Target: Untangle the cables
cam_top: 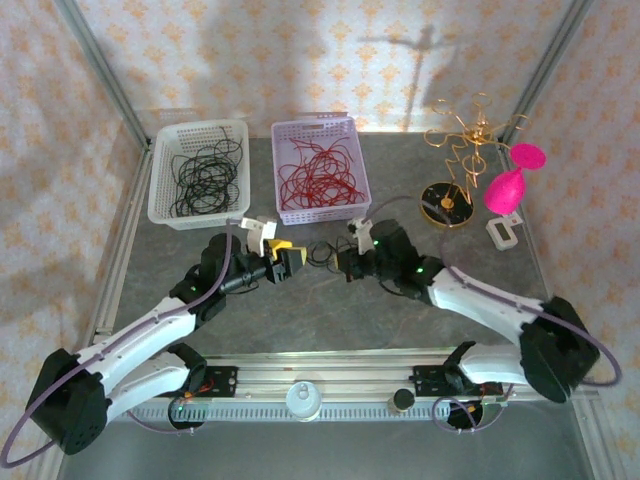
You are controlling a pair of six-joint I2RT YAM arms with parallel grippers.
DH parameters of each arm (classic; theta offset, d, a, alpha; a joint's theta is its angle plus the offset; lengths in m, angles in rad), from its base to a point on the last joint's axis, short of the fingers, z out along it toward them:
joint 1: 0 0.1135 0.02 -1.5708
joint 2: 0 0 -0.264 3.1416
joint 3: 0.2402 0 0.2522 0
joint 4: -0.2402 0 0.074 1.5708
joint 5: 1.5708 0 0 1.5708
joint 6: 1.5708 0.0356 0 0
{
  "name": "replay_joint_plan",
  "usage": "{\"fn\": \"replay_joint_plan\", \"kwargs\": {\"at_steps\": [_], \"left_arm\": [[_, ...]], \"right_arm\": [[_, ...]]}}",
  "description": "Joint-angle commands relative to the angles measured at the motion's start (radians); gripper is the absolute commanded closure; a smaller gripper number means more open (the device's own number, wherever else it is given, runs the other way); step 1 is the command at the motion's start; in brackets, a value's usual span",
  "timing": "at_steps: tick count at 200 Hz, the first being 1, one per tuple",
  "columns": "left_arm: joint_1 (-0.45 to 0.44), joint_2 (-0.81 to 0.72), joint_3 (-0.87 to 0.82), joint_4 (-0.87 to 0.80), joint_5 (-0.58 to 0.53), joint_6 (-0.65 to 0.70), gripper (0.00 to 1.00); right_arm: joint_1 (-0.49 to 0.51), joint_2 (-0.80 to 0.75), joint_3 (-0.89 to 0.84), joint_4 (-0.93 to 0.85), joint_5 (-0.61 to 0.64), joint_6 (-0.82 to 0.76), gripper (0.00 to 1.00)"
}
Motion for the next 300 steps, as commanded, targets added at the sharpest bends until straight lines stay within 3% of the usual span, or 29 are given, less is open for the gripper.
{"fn": "replay_joint_plan", "kwargs": {"at_steps": [1, 38, 77, 119, 185, 207, 230, 253, 269, 300], "left_arm": [[-0.035, -0.006, -0.076, 0.281, 0.009, -0.212, 0.41], [-0.069, 0.097, -0.095, 0.437, -0.040, -0.361, 0.39], [-0.086, 0.246, -0.134, 0.704, -0.036, -0.585, 0.39], [-0.120, 0.353, -0.109, 0.679, -0.094, -0.614, 0.39], [-0.173, 0.583, -0.045, 0.987, -0.087, -0.743, 0.42], [-0.185, 0.652, -0.003, 1.018, -0.095, -0.766, 0.45], [-0.190, 0.705, 0.014, 1.055, -0.108, -0.788, 0.55], [-0.189, 0.710, 0.013, 1.065, -0.149, -0.784, 0.86], [-0.188, 0.667, 0.004, 1.013, -0.220, -0.737, 1.00], [-0.162, 0.516, 0.012, 0.790, -0.343, -0.596, 1.00]], "right_arm": [[-0.037, -0.081, 0.039, -0.060, -0.074, -0.035, 1.00], [-0.073, -0.135, 0.057, -0.034, -0.184, -0.022, 1.00], [-0.074, -0.151, 0.046, -0.006, -0.194, -0.021, 1.00], [-0.073, -0.168, 0.028, 0.024, -0.219, 0.000, 1.00], [-0.073, -0.181, 0.005, 0.048, -0.239, 0.011, 1.00], [-0.073, -0.191, 0.000, 0.050, -0.242, 0.015, 1.00], [-0.073, -0.206, 0.000, 0.045, -0.239, 0.015, 1.00], [-0.074, -0.230, -0.003, 0.022, -0.227, 0.014, 1.00], [-0.076, -0.250, -0.006, -0.003, -0.223, 0.014, 1.00], [-0.090, -0.313, -0.022, -0.036, -0.242, 0.040, 1.00]]}}
